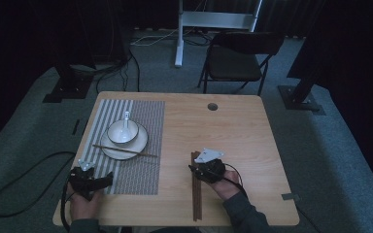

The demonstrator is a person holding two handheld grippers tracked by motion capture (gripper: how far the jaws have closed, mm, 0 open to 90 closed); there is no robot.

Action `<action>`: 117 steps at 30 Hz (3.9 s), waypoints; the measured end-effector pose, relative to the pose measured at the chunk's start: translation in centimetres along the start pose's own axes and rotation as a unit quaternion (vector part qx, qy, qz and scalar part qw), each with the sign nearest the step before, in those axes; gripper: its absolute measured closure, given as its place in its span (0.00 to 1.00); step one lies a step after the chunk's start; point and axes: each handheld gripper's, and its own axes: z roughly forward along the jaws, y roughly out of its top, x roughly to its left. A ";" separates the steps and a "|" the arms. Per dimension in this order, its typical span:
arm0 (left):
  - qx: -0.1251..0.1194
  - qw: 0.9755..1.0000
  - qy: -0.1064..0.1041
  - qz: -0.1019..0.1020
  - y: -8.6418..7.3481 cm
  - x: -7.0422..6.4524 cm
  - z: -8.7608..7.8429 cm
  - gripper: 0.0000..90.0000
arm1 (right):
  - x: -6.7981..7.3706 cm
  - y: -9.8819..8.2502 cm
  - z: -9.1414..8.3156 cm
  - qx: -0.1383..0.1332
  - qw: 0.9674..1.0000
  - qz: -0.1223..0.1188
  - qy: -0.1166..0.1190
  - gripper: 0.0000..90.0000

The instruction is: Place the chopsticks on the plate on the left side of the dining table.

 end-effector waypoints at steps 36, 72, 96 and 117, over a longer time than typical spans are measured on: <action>0.000 1.000 0.000 0.000 0.0 0.0 0.0 0.00 | 0.1 -2.0 -0.1 0.008 1.000 0.015 -0.001 0.69; 0.000 1.000 0.000 0.000 0.0 0.0 0.0 0.00 | 0.5 -4.5 0.0 0.029 0.999 0.036 0.010 0.66; 0.000 1.000 0.000 0.000 0.0 0.0 0.0 0.00 | 0.4 -5.3 0.8 0.060 0.997 0.038 0.003 0.67; 0.000 1.000 0.000 0.000 0.0 0.0 0.0 0.00 | -1.4 -5.8 0.4 0.093 0.991 0.096 -0.026 0.81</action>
